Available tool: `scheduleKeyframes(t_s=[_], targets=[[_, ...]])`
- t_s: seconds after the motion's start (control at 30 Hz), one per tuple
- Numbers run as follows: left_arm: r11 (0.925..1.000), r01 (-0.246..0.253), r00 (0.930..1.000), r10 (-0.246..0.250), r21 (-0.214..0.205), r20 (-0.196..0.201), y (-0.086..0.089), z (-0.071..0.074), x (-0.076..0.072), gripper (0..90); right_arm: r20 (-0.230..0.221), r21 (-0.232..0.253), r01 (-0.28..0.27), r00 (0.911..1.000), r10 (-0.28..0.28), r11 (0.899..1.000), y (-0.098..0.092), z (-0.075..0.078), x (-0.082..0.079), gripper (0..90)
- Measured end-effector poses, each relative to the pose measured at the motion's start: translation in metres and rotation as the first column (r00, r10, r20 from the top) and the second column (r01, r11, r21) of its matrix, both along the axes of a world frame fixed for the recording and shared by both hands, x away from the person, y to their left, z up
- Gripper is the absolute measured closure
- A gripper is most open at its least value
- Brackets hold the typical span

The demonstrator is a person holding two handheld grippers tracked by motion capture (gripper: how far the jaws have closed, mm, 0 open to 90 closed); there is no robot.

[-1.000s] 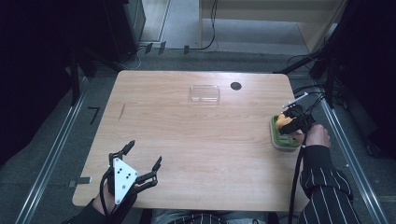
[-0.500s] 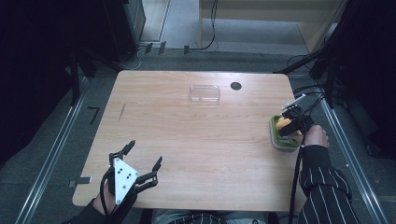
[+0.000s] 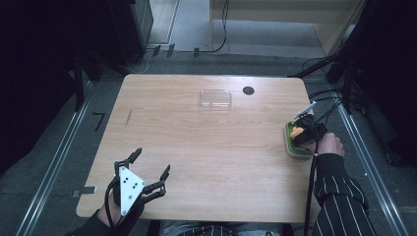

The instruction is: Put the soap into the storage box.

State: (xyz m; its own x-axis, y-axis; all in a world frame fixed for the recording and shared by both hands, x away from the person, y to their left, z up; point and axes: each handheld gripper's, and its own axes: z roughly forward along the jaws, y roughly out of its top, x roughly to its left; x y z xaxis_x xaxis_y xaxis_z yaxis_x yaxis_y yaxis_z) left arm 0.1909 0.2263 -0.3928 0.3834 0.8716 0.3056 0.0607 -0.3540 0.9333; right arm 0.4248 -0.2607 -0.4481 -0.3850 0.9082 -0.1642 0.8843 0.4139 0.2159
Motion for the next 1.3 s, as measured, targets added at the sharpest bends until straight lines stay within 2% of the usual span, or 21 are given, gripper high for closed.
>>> scheduleKeyframes(t_s=[0.63, 0.77, 0.9, 1.1, 1.23, 1.3], targets=[[1.0000, 0.000, 1.0000, 0.000, 0.000, 0.000, 0.000, 0.000, 0.000, 13.5, -0.026, -0.018, -0.014, 0.9996, 0.013, 1.000, 0.001, -0.003, 0.000, 38.7], [1.0000, 0.001, 1.0000, -0.001, -0.001, 0.001, 0.000, 0.000, 0.000, 13.5, -0.019, -0.019, -0.032, 0.9993, 0.032, 0.999, 0.002, -0.002, -0.001, 33.8], [1.0000, 0.000, 1.0000, 0.000, 0.001, 0.001, 0.000, 0.000, 0.000, 13.5, -0.006, -0.025, -0.035, 0.9994, 0.035, 0.999, 0.003, 0.001, -0.002, 34.5], [1.0000, 0.000, 1.0000, 0.000, -0.001, 0.001, 0.000, 0.000, 0.000, 13.5, 0.000, -0.015, -0.030, 0.9995, 0.030, 0.999, 0.001, 0.005, -0.004, 33.4], [1.0000, 0.001, 1.0000, -0.001, 0.001, 0.002, 0.000, 0.000, 0.000, 13.5, 0.012, 0.035, -0.027, 0.9996, 0.027, 0.999, 0.000, 0.012, -0.007, 28.7], [1.0000, 0.001, 1.0000, -0.001, 0.000, 0.002, 0.000, 0.000, 0.000, 13.5, 0.015, 0.039, -0.025, 0.9996, 0.024, 0.999, 0.000, 0.013, -0.008, 27.5]])
